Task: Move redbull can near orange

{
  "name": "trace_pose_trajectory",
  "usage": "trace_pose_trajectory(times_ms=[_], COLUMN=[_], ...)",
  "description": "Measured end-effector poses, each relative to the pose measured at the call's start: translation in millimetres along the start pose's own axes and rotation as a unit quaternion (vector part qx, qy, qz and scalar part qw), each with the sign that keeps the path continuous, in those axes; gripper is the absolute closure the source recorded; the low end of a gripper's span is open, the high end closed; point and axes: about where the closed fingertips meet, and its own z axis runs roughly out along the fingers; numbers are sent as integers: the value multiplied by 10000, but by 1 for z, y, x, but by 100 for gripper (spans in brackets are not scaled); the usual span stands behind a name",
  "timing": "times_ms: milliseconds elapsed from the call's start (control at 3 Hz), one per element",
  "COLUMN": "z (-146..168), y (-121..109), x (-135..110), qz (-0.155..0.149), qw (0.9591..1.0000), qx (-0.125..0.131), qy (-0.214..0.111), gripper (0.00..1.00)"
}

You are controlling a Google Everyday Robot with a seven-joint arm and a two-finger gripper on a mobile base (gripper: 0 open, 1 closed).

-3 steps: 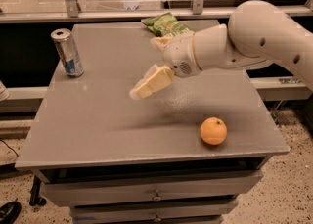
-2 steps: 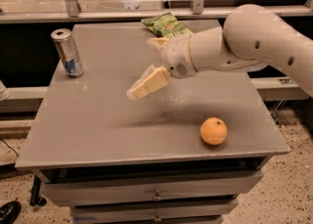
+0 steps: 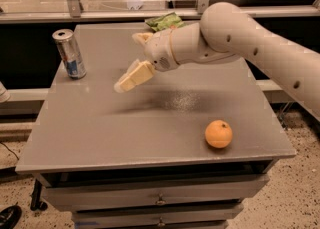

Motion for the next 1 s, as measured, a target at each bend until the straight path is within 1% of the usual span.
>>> trace_pose_trajectory(times_ms=[333,667,1000], z=[30,57,80], y=[-14,-26,-39], x=[-8,-14,-16], qz=[-157,-217,-31], qw=[9997,9989,9979], qx=[-157,-256,-252], qy=[-137,-318,-598], gripper=[0,0,0])
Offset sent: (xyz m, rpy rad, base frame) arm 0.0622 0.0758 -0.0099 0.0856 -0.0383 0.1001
